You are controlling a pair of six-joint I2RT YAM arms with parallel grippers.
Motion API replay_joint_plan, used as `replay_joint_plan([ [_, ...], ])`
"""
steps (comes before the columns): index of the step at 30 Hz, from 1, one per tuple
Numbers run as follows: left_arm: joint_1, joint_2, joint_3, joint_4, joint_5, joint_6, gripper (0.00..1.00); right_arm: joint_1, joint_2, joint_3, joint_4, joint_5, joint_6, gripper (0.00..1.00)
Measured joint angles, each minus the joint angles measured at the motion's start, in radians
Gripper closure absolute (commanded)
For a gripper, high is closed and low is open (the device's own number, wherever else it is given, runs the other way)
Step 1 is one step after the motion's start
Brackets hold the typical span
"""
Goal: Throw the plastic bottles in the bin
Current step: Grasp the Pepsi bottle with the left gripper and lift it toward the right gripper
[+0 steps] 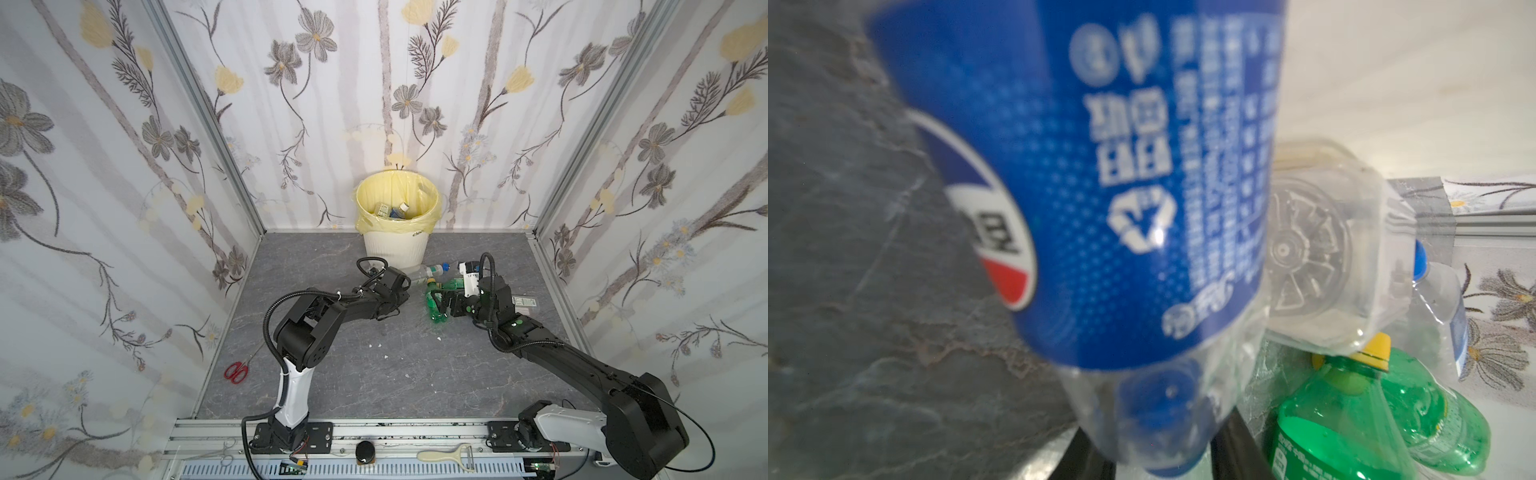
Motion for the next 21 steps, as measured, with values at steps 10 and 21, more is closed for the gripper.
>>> replay_joint_plan([
  [10,0.002,-0.051,-0.049,0.000,0.004,0.024,0.72,0.000,0.009,0.000,0.024,-0.001,0.010,0.00],
  [21,-0.014,-0.174,-0.127,0.011,0.119,0.217,0.71,-0.011,0.023,0.033,0.018,-0.007,0.049,0.00],
])
